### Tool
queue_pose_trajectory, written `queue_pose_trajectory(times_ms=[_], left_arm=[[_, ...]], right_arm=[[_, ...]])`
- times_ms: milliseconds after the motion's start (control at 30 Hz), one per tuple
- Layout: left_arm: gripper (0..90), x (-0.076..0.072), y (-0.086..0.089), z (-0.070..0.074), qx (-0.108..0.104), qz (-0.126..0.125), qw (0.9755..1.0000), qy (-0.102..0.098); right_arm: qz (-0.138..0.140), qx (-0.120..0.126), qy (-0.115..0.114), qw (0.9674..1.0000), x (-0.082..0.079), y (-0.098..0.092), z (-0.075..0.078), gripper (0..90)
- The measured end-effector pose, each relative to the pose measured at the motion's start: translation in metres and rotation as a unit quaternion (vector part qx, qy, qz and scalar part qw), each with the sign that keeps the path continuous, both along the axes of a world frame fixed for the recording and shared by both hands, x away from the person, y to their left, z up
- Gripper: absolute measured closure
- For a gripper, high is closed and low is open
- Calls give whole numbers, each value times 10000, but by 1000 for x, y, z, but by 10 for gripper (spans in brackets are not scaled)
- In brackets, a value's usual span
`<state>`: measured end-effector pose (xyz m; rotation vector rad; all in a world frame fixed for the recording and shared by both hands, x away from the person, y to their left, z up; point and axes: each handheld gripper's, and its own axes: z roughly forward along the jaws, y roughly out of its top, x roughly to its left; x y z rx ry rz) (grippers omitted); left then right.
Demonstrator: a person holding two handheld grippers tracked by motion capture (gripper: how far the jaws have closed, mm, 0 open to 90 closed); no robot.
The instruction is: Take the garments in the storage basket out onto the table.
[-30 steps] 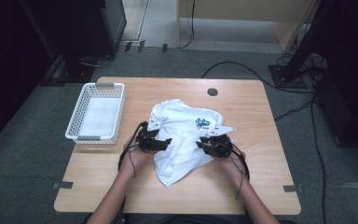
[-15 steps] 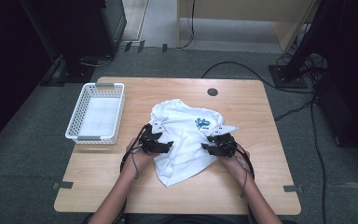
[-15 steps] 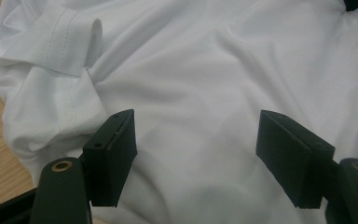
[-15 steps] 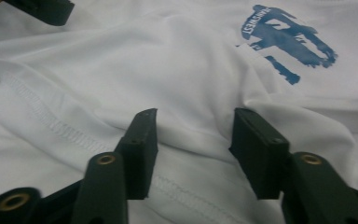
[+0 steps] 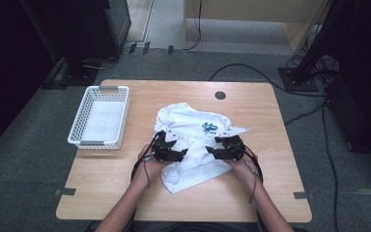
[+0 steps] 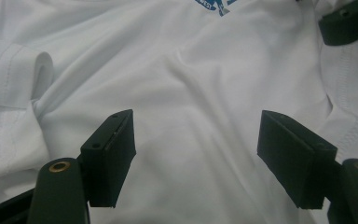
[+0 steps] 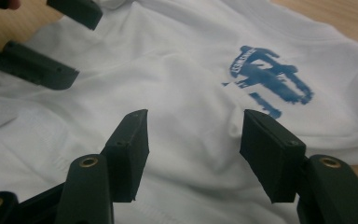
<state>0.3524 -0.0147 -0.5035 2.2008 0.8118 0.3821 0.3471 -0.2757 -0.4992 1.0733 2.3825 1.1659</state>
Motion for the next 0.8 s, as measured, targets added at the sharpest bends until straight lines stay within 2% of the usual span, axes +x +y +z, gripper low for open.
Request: queue_pose_trajectory(times_ms=[167,333,400,700,800], left_arm=[[274,-3,-4,-4,40,27,10000,35],[273,-5,-6,-7,222,-12,9998,-19],[274,-6,-7,-9,327,-24,9995,-15],[264,-4,2,-9,335,-14,9994,-1],[264,-2,7,-9,330,6,9994,62]], right_arm=[[-134,32,-16,9999,15,-8,-1,425],[-338,51,36,9994,33,-16,-4,420],[-395,69,109,9991,38,-19,-6,420],[-568,168,472,9971,51,-31,-17,415],[-655,285,551,9959,54,-39,-17,416]])
